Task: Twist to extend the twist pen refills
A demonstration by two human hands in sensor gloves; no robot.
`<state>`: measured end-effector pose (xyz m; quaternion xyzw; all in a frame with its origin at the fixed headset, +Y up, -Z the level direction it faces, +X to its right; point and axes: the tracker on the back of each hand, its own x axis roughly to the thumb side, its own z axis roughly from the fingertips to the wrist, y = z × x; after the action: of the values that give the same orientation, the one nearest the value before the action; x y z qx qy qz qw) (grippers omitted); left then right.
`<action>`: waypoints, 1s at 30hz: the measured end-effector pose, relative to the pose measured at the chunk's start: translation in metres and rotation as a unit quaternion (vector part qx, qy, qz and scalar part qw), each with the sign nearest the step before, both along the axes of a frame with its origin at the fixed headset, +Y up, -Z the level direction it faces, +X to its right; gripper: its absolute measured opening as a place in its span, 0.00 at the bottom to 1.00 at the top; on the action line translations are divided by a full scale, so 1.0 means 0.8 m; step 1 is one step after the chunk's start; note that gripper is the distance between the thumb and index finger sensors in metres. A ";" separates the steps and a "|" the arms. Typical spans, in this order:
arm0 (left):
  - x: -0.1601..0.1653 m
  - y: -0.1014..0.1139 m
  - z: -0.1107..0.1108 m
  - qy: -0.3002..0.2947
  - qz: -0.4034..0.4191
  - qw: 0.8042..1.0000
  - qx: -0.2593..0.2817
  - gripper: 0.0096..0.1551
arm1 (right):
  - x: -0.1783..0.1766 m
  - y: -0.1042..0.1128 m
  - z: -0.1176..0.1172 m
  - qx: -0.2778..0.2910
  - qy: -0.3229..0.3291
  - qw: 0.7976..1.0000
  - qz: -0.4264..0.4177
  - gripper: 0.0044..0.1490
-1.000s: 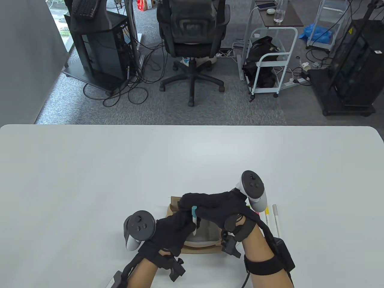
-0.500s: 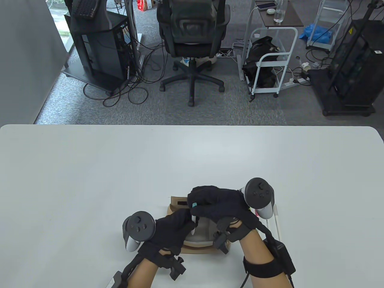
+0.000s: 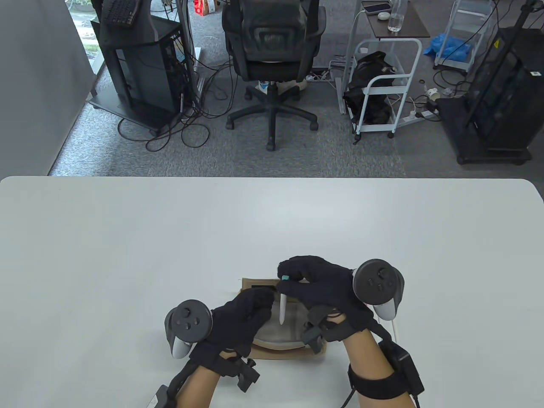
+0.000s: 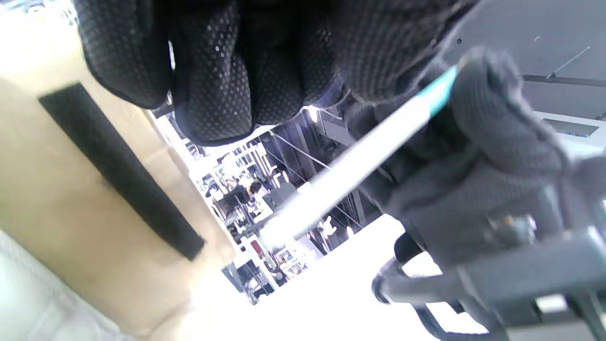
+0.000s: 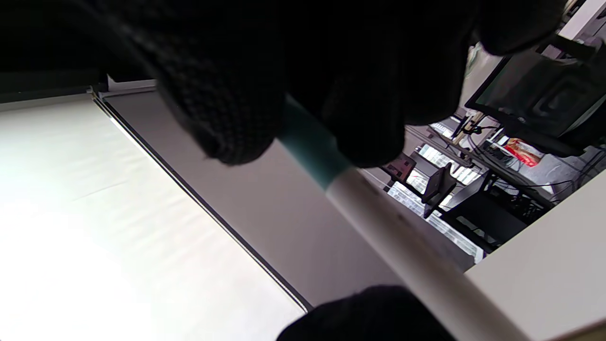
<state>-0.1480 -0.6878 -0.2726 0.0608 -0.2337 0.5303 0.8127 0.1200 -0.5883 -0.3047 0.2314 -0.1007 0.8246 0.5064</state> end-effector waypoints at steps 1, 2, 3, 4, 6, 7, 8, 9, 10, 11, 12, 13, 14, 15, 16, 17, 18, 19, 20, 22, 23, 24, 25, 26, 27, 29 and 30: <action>-0.006 0.001 -0.001 0.010 -0.001 1.000 0.002 0.32 | 0.009 0.004 0.000 -0.007 -0.015 1.000 0.014 0.31; -0.013 0.001 -0.002 0.023 -0.006 1.000 0.002 0.32 | 0.021 0.008 0.000 -0.007 -0.040 0.999 0.031 0.31; -0.022 0.002 -0.004 0.037 -0.015 0.999 0.003 0.33 | 0.033 0.011 -0.001 -0.010 -0.069 0.997 0.046 0.31; -0.031 0.002 -0.005 0.049 -0.023 0.999 0.003 0.33 | 0.046 0.013 -0.003 -0.019 -0.097 0.993 0.071 0.31; -0.045 0.001 -0.008 0.071 -0.031 0.997 -0.002 0.34 | 0.066 0.013 -0.006 -0.029 -0.142 0.985 0.098 0.31; -0.052 0.001 -0.009 0.084 -0.036 0.996 -0.001 0.34 | 0.078 0.011 -0.010 -0.041 -0.168 0.978 0.112 0.31; -0.059 0.001 -0.010 0.098 -0.043 0.994 0.000 0.34 | 0.091 0.007 -0.014 -0.054 -0.201 0.969 0.130 0.31; -0.062 0.000 -0.010 0.104 -0.047 0.994 0.000 0.34 | 0.097 0.005 -0.015 -0.062 -0.219 0.963 0.141 0.31; -0.066 0.000 -0.011 0.112 -0.055 0.992 -0.001 0.35 | 0.108 0.001 -0.019 -0.073 -0.249 0.951 0.170 0.31; -0.069 -0.001 -0.012 0.117 -0.061 0.991 -0.002 0.35 | 0.119 -0.005 -0.024 -0.091 -0.274 0.936 0.200 0.31; -0.070 -0.002 -0.012 0.118 -0.065 0.991 -0.002 0.35 | 0.124 -0.008 -0.025 -0.101 -0.292 0.926 0.215 0.31; -0.071 -0.003 -0.012 0.122 -0.071 0.990 -0.003 0.35 | 0.135 -0.016 -0.030 -0.115 -0.321 0.909 0.242 0.31; -0.071 -0.003 -0.013 0.122 -0.075 0.990 -0.004 0.35 | 0.141 -0.021 -0.033 -0.126 -0.334 0.899 0.255 0.31; -0.071 -0.004 -0.013 0.123 -0.080 0.989 -0.004 0.35 | 0.150 -0.030 -0.037 -0.147 -0.348 0.885 0.272 0.31; -0.070 -0.005 -0.013 0.123 -0.083 0.989 -0.005 0.35 | 0.159 -0.040 -0.041 -0.163 -0.361 0.874 0.281 0.31; -0.070 -0.005 -0.013 0.123 -0.085 0.989 -0.005 0.35 | 0.166 -0.047 -0.045 -0.171 -0.368 0.868 0.286 0.31; -0.070 -0.006 -0.014 0.122 -0.087 0.989 -0.006 0.35 | 0.173 -0.055 -0.048 -0.184 -0.374 0.862 0.289 0.31; -0.069 -0.006 -0.014 0.122 -0.089 0.989 -0.006 0.36 | 0.181 -0.066 -0.053 -0.200 -0.381 0.854 0.294 0.31; -0.069 -0.006 -0.014 0.122 -0.090 0.988 -0.007 0.36 | 0.187 -0.076 -0.057 -0.214 -0.385 0.845 0.302 0.31; -0.069 -0.006 -0.014 0.121 -0.091 0.988 -0.007 0.36 | 0.196 -0.095 -0.064 -0.238 -0.391 0.831 0.315 0.31; -0.069 -0.006 -0.014 0.121 -0.091 0.988 -0.008 0.36 | 0.199 -0.103 -0.066 -0.250 -0.392 0.825 0.321 0.31; -0.069 -0.006 -0.014 0.121 -0.091 0.988 -0.008 0.36 | 0.201 -0.113 -0.070 -0.259 -0.393 0.819 0.327 0.31; -0.069 -0.006 -0.014 0.121 -0.091 0.988 -0.008 0.36 | 0.203 -0.118 -0.072 -0.264 -0.395 0.815 0.331 0.31; -0.069 -0.006 -0.014 0.121 -0.091 0.988 -0.009 0.36 | 0.204 -0.126 -0.075 -0.273 -0.396 0.808 0.340 0.31; -0.069 -0.006 -0.014 0.121 -0.091 0.988 -0.010 0.36 | 0.205 -0.131 -0.076 -0.274 -0.401 0.803 0.347 0.31; -0.069 -0.006 -0.014 0.119 -0.091 0.989 -0.011 0.36 | 0.205 -0.143 -0.079 -0.263 -0.426 0.786 0.362 0.31; -0.069 -0.006 -0.014 0.117 -0.092 0.989 -0.011 0.36 | 0.205 -0.147 -0.080 -0.263 -0.429 0.785 0.362 0.31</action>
<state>-0.2029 -0.6924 -0.2836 0.0916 -0.1355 0.4447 0.8806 0.2842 -0.7061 -0.3686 -0.2686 0.0047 0.9562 0.1163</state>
